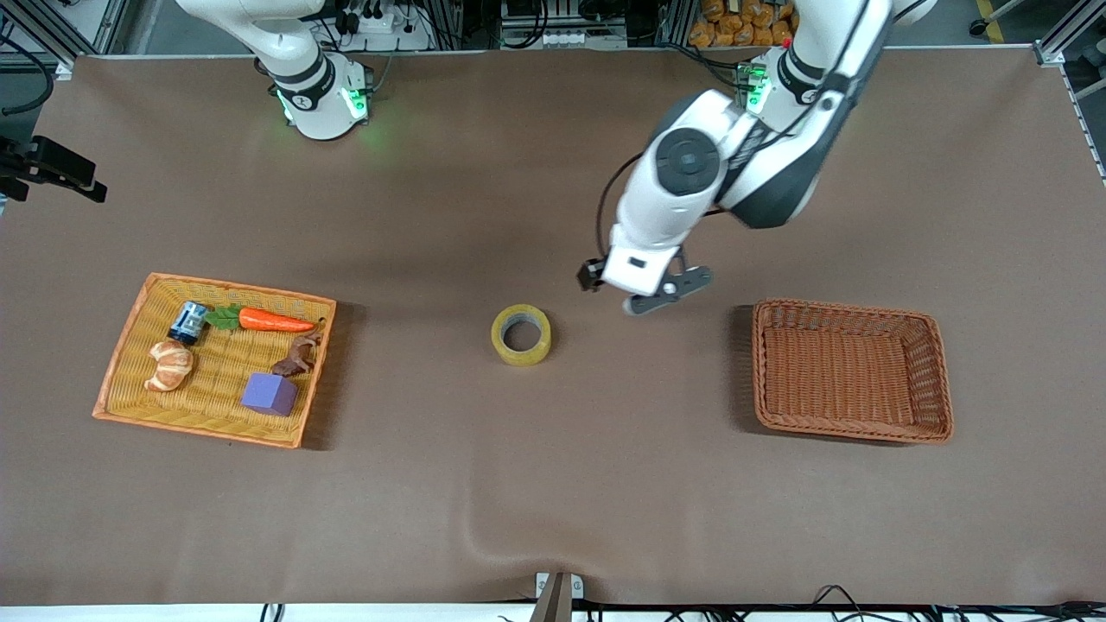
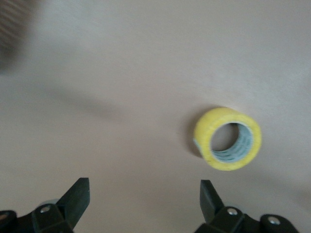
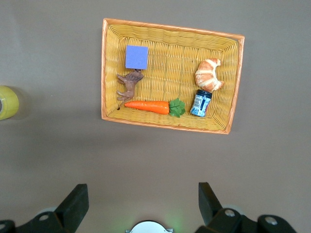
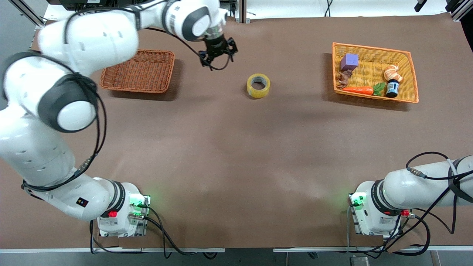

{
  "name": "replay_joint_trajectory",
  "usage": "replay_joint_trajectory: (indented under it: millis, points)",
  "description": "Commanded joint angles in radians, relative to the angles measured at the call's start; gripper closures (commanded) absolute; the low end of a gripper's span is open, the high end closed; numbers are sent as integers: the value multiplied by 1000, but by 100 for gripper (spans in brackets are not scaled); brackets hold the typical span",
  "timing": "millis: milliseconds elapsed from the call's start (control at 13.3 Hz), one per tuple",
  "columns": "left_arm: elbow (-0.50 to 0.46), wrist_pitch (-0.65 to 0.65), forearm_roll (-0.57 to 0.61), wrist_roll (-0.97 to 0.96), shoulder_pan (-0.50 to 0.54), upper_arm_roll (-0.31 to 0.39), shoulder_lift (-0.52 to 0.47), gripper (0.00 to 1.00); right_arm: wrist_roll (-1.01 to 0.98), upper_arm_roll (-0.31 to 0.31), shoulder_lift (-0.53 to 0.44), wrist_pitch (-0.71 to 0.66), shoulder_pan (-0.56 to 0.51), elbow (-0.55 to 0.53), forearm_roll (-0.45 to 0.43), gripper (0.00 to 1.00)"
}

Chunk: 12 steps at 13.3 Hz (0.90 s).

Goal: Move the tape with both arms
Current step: 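Lower the left gripper over the tape roll's rim, then close the left gripper on the tape rim and lift it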

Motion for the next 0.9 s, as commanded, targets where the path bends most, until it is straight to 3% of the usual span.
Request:
replay_joint_trajectory:
  millis: [0,225,375,601,826]
  points:
    - [169,45,30,-53,-47,15,163,0,-11,16,4,-3,-13,2,-15,0]
    - [171,211,42,-70,-96,25,242,0,-13,13,-2,4,-20,1,-17,0]
    - [175,281,59,-145,-156,69,285,0,-13,11,-7,17,-22,-2,-17,0]
    - [192,329,62,-175,-256,156,353,0,-14,11,-6,65,-19,-8,-16,0]
    - [192,360,63,-175,-275,171,388,0,-13,11,-7,59,-20,1,-5,0]
